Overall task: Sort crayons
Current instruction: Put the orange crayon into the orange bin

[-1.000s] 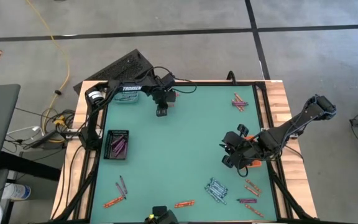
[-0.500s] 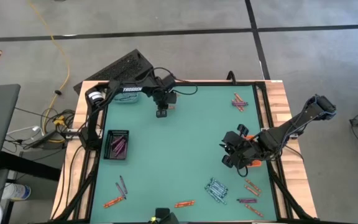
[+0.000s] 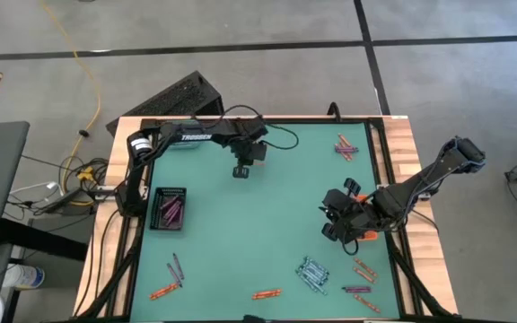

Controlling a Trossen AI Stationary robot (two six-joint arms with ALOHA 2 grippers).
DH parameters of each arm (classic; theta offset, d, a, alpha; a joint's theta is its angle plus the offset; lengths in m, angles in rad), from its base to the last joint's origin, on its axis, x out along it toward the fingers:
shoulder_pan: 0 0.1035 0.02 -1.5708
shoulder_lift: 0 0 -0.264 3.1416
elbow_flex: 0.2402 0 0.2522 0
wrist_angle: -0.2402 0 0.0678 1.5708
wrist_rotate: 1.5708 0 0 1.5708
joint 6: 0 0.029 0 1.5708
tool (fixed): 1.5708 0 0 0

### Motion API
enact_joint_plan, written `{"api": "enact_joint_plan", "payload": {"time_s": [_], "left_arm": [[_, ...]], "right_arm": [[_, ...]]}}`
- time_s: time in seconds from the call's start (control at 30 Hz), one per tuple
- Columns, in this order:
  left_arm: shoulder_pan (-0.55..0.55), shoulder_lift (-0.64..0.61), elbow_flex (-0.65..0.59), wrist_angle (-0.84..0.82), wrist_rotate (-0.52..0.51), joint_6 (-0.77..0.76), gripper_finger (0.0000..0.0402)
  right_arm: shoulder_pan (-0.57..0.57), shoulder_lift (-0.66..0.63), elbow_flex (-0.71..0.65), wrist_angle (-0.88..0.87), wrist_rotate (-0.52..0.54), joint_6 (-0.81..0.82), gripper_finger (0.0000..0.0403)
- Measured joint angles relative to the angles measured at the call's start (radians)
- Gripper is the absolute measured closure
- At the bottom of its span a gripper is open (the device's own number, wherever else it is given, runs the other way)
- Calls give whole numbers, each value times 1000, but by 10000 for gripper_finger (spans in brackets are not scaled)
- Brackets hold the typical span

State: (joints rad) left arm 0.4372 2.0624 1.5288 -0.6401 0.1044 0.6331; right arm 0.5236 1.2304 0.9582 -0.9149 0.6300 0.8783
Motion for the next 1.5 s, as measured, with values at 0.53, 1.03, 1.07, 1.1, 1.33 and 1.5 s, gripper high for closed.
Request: {"api": "enact_joint_plan", "payload": {"time_s": [0.53,1.03,1.07,1.1,1.33,1.5], "left_arm": [[-170,-1,175,-23,166,49,399],[-241,-5,297,-89,325,83,401],[-238,-6,297,-140,297,68,401],[-233,-6,292,-190,277,51,401],[-194,-4,146,-195,140,-64,335],[-182,-12,57,-3,89,-134,261]], "right_arm": [[55,0,-233,214,119,8,319],[235,0,-348,461,398,-49,319],[235,0,-353,472,397,-49,319],[234,1,-358,485,397,-49,319],[225,2,-360,504,397,-83,319],[212,2,-360,514,394,-91,319]]}}
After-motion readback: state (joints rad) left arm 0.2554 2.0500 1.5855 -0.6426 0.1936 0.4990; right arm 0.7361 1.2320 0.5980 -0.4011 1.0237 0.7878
